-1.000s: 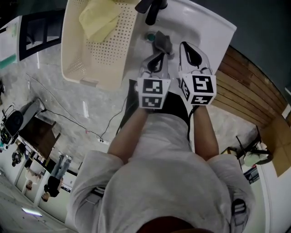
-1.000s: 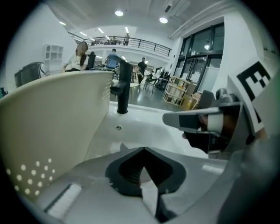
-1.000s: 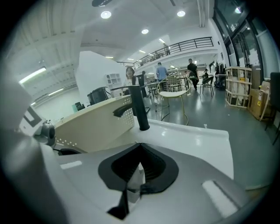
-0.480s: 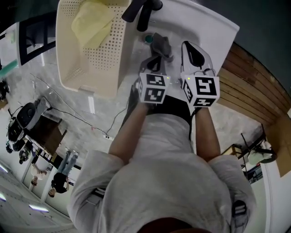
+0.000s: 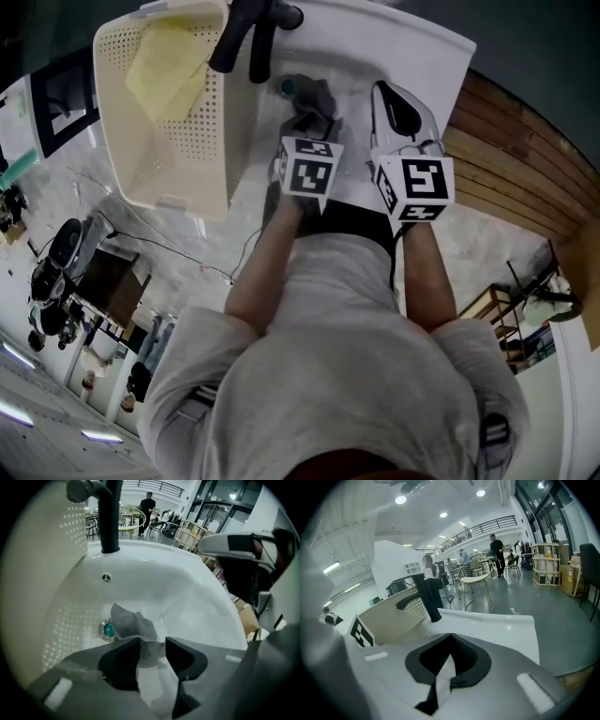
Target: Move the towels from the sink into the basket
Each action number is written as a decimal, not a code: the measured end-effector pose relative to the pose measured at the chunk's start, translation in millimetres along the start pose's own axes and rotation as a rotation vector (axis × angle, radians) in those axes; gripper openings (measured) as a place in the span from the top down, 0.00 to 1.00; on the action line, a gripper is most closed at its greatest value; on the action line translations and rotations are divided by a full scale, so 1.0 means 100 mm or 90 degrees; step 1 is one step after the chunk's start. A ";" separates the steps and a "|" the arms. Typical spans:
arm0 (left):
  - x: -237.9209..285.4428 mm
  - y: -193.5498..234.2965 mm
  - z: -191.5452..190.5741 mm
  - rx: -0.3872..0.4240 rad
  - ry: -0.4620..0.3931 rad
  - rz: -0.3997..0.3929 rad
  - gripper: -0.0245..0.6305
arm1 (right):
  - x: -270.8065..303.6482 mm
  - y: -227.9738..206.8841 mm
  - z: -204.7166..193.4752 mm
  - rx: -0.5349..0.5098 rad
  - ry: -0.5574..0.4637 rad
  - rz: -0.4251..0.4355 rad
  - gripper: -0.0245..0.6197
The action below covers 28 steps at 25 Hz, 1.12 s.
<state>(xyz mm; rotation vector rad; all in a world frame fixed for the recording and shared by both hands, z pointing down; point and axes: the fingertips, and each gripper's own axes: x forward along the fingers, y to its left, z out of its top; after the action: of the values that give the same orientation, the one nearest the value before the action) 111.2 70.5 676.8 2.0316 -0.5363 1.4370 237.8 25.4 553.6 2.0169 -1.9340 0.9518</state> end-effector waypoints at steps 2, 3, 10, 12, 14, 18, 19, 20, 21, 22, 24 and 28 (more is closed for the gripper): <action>0.10 0.02 -0.04 0.011 0.024 0.008 0.69 | 0.00 -0.05 -0.01 0.004 0.000 -0.004 0.95; 0.14 0.03 -0.06 0.019 0.036 0.012 0.69 | -0.01 -0.07 -0.02 0.006 0.000 -0.007 0.95; 0.27 0.17 0.02 0.061 0.034 0.075 0.91 | -0.09 -0.21 -0.03 0.016 0.001 -0.023 0.95; 0.25 0.17 0.05 0.067 0.023 0.081 0.91 | -0.10 -0.23 -0.02 0.017 -0.001 -0.025 0.95; 0.21 0.17 0.07 0.067 0.014 0.082 0.91 | -0.11 -0.22 -0.01 0.017 -0.004 -0.025 0.95; 0.11 0.16 0.15 0.063 -0.013 0.083 0.92 | -0.12 -0.15 0.03 0.011 -0.010 -0.019 0.95; 0.07 0.15 0.18 0.063 -0.022 0.083 0.92 | -0.12 -0.12 0.04 0.009 -0.012 -0.017 0.95; 0.03 0.14 0.22 0.063 -0.031 0.083 0.92 | -0.12 -0.10 0.06 0.007 -0.014 -0.015 0.95; -0.01 0.13 0.25 0.062 -0.041 0.082 0.92 | -0.13 -0.08 0.07 0.005 -0.016 -0.013 0.95; -0.06 0.12 0.29 0.062 -0.050 0.081 0.92 | -0.13 -0.05 0.08 0.002 -0.017 -0.011 0.95; -0.15 0.10 0.35 0.060 -0.070 0.079 0.92 | -0.15 0.00 0.09 -0.003 -0.020 -0.008 0.95; -0.34 0.08 0.46 0.062 -0.110 0.082 0.92 | -0.19 0.11 0.10 -0.013 -0.025 -0.001 0.95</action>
<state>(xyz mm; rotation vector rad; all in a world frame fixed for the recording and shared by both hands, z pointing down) 127.4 34.1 635.3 2.2483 -0.6925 1.3921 231.7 34.8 532.2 2.0397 -1.9540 0.8959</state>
